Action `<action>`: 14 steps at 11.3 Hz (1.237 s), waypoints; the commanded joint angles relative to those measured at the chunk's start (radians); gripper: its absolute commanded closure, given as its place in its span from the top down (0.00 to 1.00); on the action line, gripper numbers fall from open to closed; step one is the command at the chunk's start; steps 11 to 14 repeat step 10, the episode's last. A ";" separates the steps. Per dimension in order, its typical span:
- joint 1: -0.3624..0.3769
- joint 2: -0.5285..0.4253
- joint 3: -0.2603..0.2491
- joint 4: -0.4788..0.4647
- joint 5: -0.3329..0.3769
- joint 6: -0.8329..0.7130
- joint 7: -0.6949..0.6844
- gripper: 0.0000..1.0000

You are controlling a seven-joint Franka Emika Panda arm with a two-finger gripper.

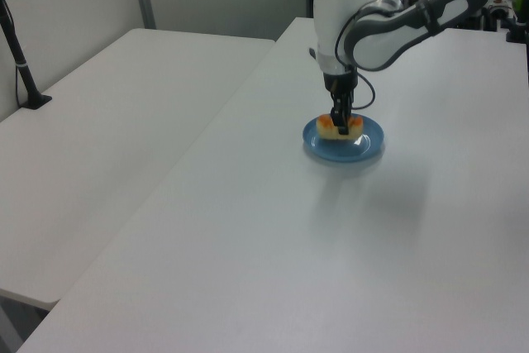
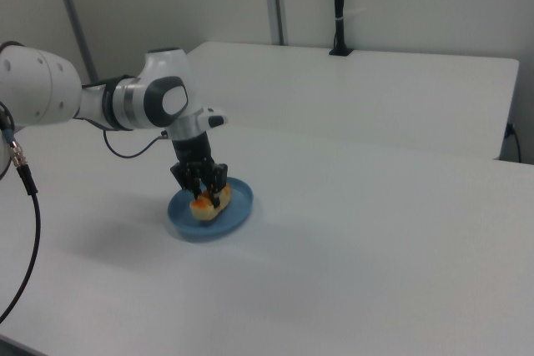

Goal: Put the bread onto the plate

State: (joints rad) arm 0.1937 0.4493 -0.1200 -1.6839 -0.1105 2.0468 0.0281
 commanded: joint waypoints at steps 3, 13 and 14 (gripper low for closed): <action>0.010 -0.068 -0.009 0.042 0.008 -0.129 0.038 1.00; -0.178 -0.394 0.097 0.093 0.081 -0.442 0.047 1.00; -0.178 -0.394 0.097 0.093 0.081 -0.442 0.047 1.00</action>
